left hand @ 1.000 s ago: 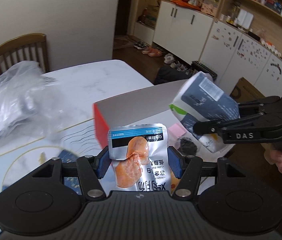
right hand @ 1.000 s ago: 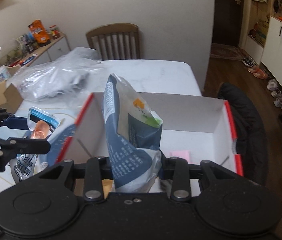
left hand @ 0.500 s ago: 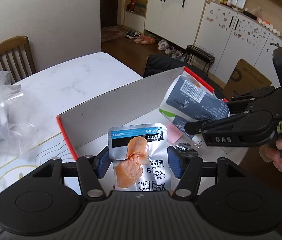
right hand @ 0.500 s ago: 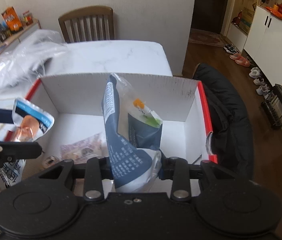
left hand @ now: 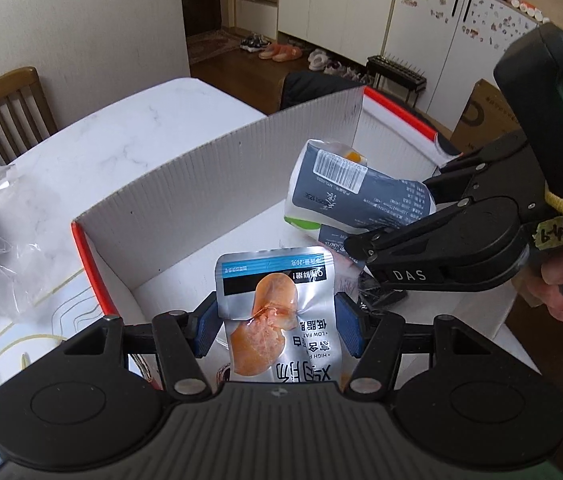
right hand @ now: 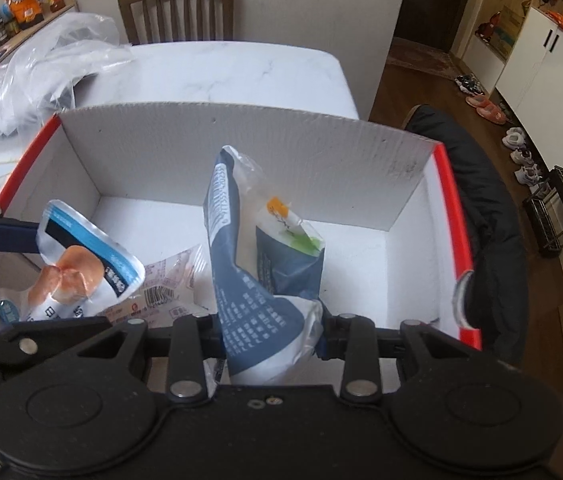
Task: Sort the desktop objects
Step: 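Carry the sausage packet and navy bag over the red shoebox, then open both tools to drop the packet and bag into the shoebox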
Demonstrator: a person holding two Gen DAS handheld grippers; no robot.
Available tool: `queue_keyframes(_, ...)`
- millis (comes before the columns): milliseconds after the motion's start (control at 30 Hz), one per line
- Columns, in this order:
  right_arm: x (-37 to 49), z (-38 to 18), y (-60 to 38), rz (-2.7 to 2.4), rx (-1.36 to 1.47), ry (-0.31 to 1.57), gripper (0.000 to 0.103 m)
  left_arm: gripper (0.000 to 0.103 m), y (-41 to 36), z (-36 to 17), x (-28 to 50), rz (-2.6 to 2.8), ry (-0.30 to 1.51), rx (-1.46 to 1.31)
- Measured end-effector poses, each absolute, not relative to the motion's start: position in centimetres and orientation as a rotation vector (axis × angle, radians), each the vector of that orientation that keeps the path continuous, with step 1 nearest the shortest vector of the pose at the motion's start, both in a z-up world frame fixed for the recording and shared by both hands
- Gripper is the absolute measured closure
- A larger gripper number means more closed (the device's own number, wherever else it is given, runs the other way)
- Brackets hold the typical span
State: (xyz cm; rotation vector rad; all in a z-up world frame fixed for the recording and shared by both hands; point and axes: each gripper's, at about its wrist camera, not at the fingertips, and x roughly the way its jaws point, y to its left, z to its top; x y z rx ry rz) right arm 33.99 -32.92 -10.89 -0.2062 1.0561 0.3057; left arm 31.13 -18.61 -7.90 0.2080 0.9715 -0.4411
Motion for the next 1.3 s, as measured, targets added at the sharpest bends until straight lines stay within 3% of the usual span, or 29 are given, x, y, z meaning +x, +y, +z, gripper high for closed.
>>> queue_keyframes(400,34.2,-11.1,-32.8,0.307,-0.198,1.061,0.067,0.041,-18.6,-9.7,31.2,-0.457,1.026,0.217)
queue_keyframes(633,33.7,-10.9,-33.1,0.314,-0.186,1.053,0.059,0.035,-18.3,-9.4,31.0,-0.464,1.019,0.196)
queue_keyframes(733,33.4,-10.5,-33.3,0.320,-0.177,1.039,0.049,0.033,-18.3,-9.3,30.8,-0.460,1.011,0.193)
queue_keyframes(800,33.0,-10.0,-33.6,0.327,-0.169,1.018,0.030,0.031,-18.1,-9.2,30.7,-0.456,1.005,0.187)
queue_keyframes(1033,32.1,-8.7,-34.6,0.337,-0.135,0.986,0.027,0.029,-17.4,-8.2,29.9,-0.456,0.974,0.143)
queue_keyframes(1300,30.7,-6.6,-34.5,0.378,-0.141,0.932,0.013,0.027,-15.8,-6.3,28.5,-0.439,0.897,0.071)
